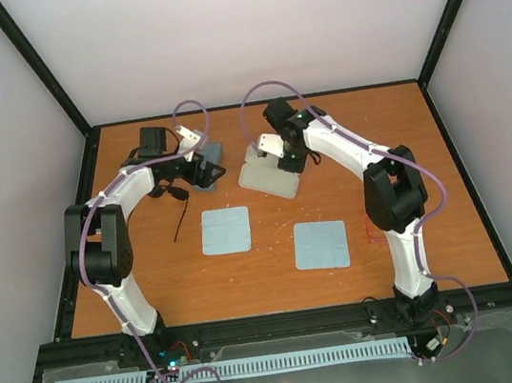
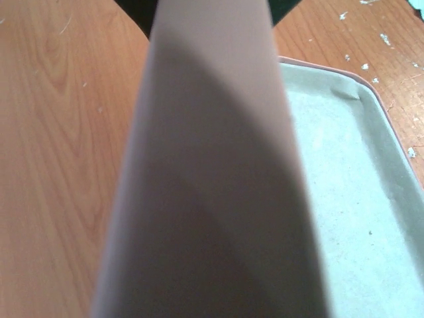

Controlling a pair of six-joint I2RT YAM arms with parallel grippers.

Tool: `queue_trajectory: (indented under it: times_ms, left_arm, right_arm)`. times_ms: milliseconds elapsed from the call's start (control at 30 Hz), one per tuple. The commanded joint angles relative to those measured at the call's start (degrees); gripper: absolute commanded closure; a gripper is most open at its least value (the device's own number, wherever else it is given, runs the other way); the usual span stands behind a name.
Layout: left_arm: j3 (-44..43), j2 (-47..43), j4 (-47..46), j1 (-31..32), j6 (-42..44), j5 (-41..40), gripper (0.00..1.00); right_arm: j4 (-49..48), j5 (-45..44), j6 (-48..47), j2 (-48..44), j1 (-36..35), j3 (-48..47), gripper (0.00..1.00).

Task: Organize the sunglasses
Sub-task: Place the sunglasses case at the center of the board.

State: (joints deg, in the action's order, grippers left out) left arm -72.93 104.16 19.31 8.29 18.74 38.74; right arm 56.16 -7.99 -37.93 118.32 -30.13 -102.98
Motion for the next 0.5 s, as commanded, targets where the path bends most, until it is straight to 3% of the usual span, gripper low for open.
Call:
queue_trajectory:
  times_ms: [0, 67, 467]
  left_arm:
    - [-0.8, -3.0, 1.4, -0.4, 2.5, 0.5, 0.00]
    - [0.0, -3.4, 1.3, -0.4, 2.7, 0.2, 0.00]
    - [2.9, -5.4, 2.2, -0.4, 2.6, -1.6, 0.01]
  right_arm:
    - [-1.8, 6.7, -12.4, -1.2, 1.8, -5.7, 0.97]
    - [3.1, 7.1, -15.6, 2.5, 2.2, -8.9, 0.97]
    - [-1.3, -3.4, -25.3, 10.4, 2.8, -10.8, 0.97]
